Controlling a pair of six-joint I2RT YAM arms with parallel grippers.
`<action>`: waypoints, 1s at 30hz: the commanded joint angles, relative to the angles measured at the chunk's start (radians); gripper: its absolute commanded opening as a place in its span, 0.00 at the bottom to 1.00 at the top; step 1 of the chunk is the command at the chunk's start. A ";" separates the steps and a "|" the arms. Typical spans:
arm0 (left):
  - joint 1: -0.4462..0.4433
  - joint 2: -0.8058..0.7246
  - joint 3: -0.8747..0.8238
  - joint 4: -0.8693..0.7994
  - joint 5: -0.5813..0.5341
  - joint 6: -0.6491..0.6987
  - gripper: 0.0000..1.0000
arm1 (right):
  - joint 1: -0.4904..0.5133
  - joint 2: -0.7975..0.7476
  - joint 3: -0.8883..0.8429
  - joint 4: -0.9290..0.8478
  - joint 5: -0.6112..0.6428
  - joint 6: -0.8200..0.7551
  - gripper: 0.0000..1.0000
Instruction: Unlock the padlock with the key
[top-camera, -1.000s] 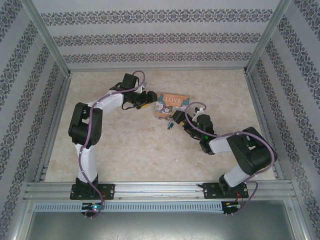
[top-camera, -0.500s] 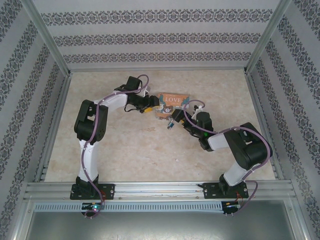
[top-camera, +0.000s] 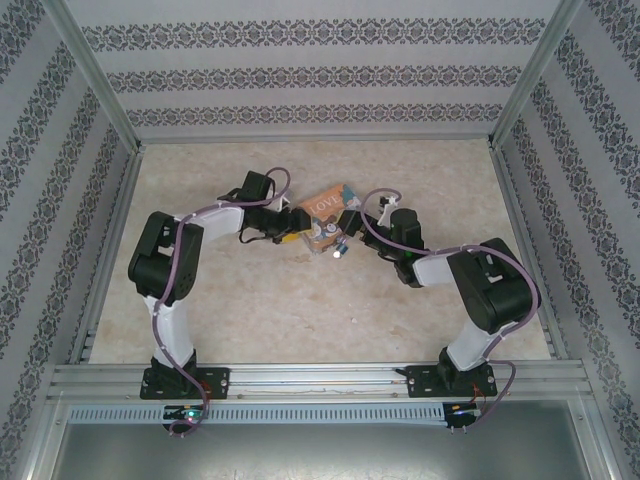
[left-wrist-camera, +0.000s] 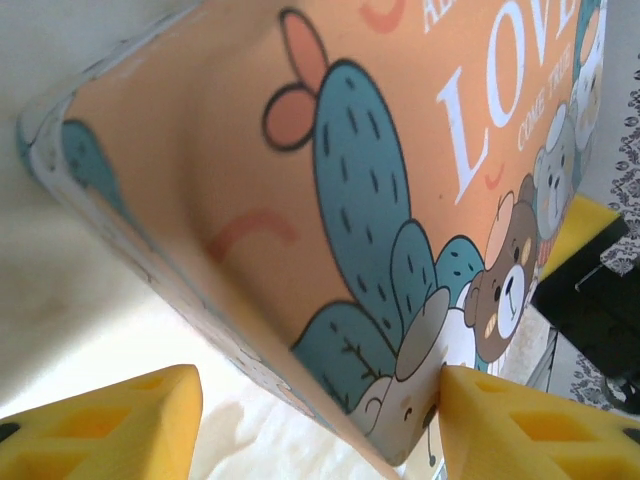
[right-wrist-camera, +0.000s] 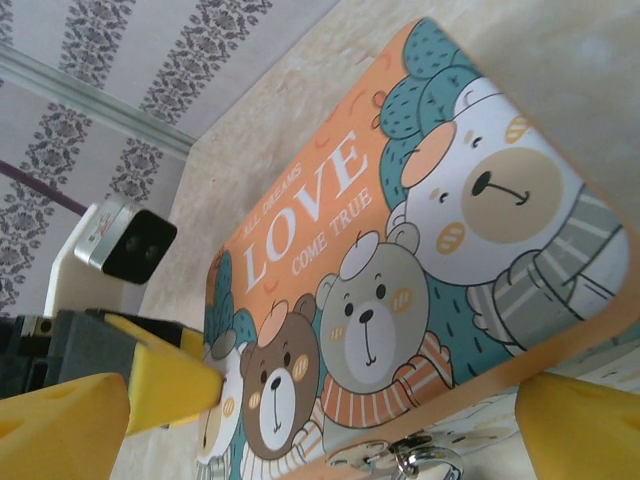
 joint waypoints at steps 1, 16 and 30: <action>-0.017 -0.008 -0.083 -0.046 -0.072 -0.021 0.61 | -0.016 0.016 0.031 0.020 -0.029 -0.057 0.98; 0.011 -0.188 -0.051 -0.069 -0.127 -0.029 0.63 | -0.063 -0.204 -0.107 -0.064 -0.006 -0.115 0.96; -0.031 -0.214 0.122 -0.205 -0.150 -0.002 0.38 | -0.084 -0.049 -0.046 -0.112 -0.265 -0.085 0.59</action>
